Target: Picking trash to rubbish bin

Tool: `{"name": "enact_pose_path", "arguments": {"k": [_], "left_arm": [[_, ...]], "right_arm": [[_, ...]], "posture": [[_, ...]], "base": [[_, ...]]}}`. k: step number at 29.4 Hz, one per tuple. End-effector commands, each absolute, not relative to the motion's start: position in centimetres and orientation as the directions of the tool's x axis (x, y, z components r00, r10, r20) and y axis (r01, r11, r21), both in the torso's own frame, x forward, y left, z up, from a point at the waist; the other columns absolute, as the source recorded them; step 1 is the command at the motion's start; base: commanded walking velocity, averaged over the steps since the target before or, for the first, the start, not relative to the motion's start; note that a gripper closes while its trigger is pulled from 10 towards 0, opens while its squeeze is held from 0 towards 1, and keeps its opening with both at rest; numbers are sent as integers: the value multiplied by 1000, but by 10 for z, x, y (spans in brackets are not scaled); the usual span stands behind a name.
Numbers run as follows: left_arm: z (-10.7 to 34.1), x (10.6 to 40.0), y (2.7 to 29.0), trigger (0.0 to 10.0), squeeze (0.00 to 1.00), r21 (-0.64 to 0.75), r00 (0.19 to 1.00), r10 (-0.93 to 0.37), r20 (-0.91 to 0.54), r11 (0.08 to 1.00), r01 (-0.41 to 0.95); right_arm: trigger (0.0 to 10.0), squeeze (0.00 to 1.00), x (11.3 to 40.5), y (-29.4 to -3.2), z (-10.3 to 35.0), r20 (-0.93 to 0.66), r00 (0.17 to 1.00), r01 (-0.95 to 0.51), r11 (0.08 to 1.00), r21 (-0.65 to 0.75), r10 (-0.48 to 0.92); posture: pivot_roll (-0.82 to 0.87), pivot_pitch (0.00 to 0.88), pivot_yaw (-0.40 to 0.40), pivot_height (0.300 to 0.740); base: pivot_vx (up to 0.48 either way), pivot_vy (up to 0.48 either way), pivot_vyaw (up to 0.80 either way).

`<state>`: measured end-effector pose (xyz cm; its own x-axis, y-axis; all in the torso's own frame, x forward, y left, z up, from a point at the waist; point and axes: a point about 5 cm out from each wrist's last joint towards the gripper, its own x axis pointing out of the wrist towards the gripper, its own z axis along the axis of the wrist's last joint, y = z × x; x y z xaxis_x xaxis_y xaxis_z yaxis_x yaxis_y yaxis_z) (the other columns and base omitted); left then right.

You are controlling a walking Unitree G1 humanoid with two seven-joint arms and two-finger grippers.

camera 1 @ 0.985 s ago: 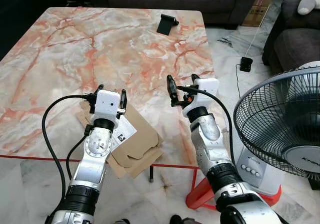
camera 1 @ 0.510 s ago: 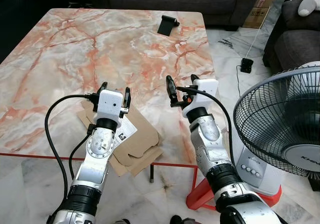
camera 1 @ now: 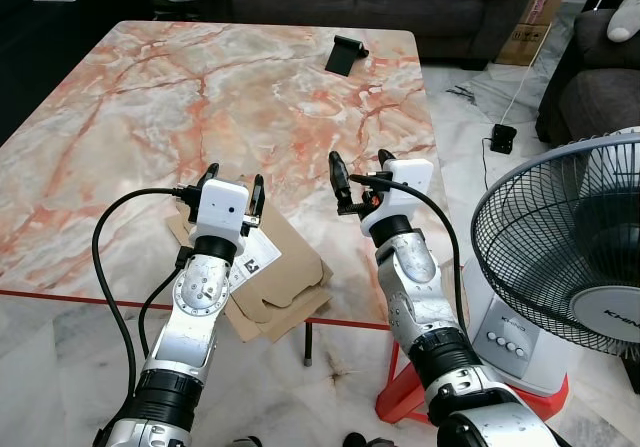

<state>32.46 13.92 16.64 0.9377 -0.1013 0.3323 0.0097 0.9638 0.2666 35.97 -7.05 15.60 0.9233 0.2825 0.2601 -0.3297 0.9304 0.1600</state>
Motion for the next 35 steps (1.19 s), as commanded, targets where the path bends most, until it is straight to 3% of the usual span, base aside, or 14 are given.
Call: {"name": "enact_pose_path", "arguments": {"k": [1,21,27,35], "left_arm": [[172,326,134,10000,0,263,928,-130,350,964,36],[171,325,131,10000,0,262,930,-144,340,964,53],[172,324,130,10000,0,265,924,-154,350,962,60],[170,325,129,10000,0,248,932,-152,329,966,70]], "right_arm": [[10000,0,358,-70,153,251,925,-330,931,157,285],[10000,0,358,-70,151,246,927,-328,932,157,285],[10000,0,358,-71,151,244,927,-328,932,157,285],[10000,0,358,-71,151,243,927,-328,932,156,285]], "posture": [[113,107,2,740],[114,114,-3,740],[114,116,-4,740],[115,119,-8,740]], "base": [[0,0,0],[-57,0,0],[-459,0,0],[0,0,0]]}}
